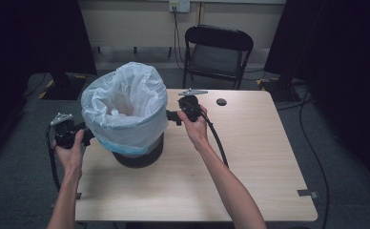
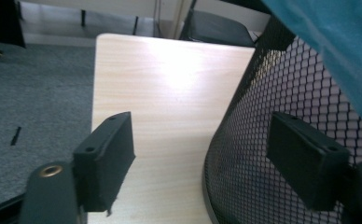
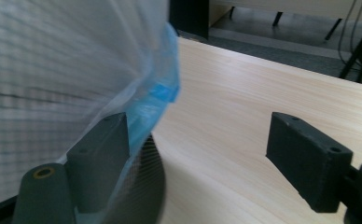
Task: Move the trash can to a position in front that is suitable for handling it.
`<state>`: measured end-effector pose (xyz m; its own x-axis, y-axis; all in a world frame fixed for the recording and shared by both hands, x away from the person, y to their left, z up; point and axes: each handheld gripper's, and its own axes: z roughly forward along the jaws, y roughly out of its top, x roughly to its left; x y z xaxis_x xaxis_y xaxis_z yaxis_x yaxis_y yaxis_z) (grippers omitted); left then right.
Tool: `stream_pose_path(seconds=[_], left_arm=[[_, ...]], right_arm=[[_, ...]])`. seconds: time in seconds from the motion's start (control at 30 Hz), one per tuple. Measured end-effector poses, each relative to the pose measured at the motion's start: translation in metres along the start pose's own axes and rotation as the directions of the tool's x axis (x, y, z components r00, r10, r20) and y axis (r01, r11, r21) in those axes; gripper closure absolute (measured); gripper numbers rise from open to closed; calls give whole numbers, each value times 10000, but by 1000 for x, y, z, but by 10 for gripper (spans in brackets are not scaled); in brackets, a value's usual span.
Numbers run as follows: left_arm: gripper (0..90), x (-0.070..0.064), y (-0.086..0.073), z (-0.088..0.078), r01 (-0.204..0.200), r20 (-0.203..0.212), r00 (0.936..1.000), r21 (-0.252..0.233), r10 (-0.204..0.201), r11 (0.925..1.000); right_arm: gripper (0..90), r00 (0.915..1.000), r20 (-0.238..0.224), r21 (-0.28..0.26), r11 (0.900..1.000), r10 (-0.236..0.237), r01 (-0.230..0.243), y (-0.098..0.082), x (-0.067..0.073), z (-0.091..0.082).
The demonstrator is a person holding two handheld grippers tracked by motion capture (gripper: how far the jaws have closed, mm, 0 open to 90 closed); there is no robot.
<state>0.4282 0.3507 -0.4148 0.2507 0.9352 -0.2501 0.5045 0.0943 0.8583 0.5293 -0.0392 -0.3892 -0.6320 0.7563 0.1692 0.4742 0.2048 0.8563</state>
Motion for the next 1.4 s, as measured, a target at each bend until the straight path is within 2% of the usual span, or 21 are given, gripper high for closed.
stream_pose_path(seconds=[0.07,0.1,0.13,0.23,0.27,0.3,0.4,0.53,0.6,0.7,0.77,0.8,0.87,0.93,0.97,1.1,1.23,1.27,1.4], left_arm=[[250,0,-1,0,68,93,9999,-92,-68,9999],[317,-1,-1,-1,44,216,9998,-127,-41,9999],[343,-4,-2,-2,-8,310,9995,-159,13,9999],[361,-7,-2,-4,-130,312,9994,-172,135,9998],[383,-7,-3,-5,-109,545,9984,-110,115,9999],[402,-9,-3,-6,-178,591,9981,-116,185,9998],[404,-16,-5,-10,-609,776,9952,60,602,9981],[424,-22,-7,-14,-831,794,9935,117,819,9965],[426,-27,-9,-18,-930,877,9920,173,911,9955],[449,-30,-11,-20,-950,1007,9906,207,925,9953],[449,-34,-15,-23,-973,1085,9896,192,947,9951],[449,-37,-20,-27,-889,1279,9880,125,866,9960],[429,-39,-23,-29,-962,1291,9873,233,925,9951],[417,-45,-26,-32,-1269,1146,9860,411,1215,9911],[419,-49,-29,-35,-1213,1247,9853,262,1171,9923],[422,-56,-34,-39,-1298,1452,9815,258,1248,9912],[422,-65,-40,-42,-1312,1848,9747,184,1256,9912],[420,-70,-43,-42,-1432,1951,9711,146,1376,9896],[417,-75,-45,-41,-1442,2035,9692,108,1390,9895]], right_arm=[[267,10000,-14,-8,10000,1,-1,0,1,0],[309,10000,-94,38,10000,-9,9,1,3,-1],[319,9999,-148,133,9999,56,-54,1,3,-2],[344,9992,-380,267,9996,140,-130,1,2,-4],[349,9989,-451,277,9996,116,-103,0,2,-6],[352,9983,-584,288,9996,83,-66,-2,0,-10],[361,9964,-831,279,9995,176,-153,-7,-3,-16],[379,9936,-1082,191,9993,333,-314,-14,-4,-24],[380,9936,-1114,193,9997,186,-166,-16,-3,-29],[384,9944,-1056,263,9996,-40,68,-18,-1,-36],[389,9945,-1043,272,9996,-64,93,-19,-1,-38],[398,9938,-1104,281,9995,-130,162,-21,-2,-43],[394,9934,-1140,279,9994,-149,182,-22,-2,-45],[372,9908,-1350,186,9998,-55,80,-29,-4,-53],[367,9903,-1390,134,9999,-80,100,-31,-4,-56],[369,9884,-1515,16,10000,-69,72,-37,-7,-64],[367,9864,-1641,-53,10000,52,-61,-45,-14,-75],[367,9862,-1655,-80,9999,99,-114,-47,-16,-77],[361,9853,-1691,-119,9996,222,-246,-51,-19,-85]])
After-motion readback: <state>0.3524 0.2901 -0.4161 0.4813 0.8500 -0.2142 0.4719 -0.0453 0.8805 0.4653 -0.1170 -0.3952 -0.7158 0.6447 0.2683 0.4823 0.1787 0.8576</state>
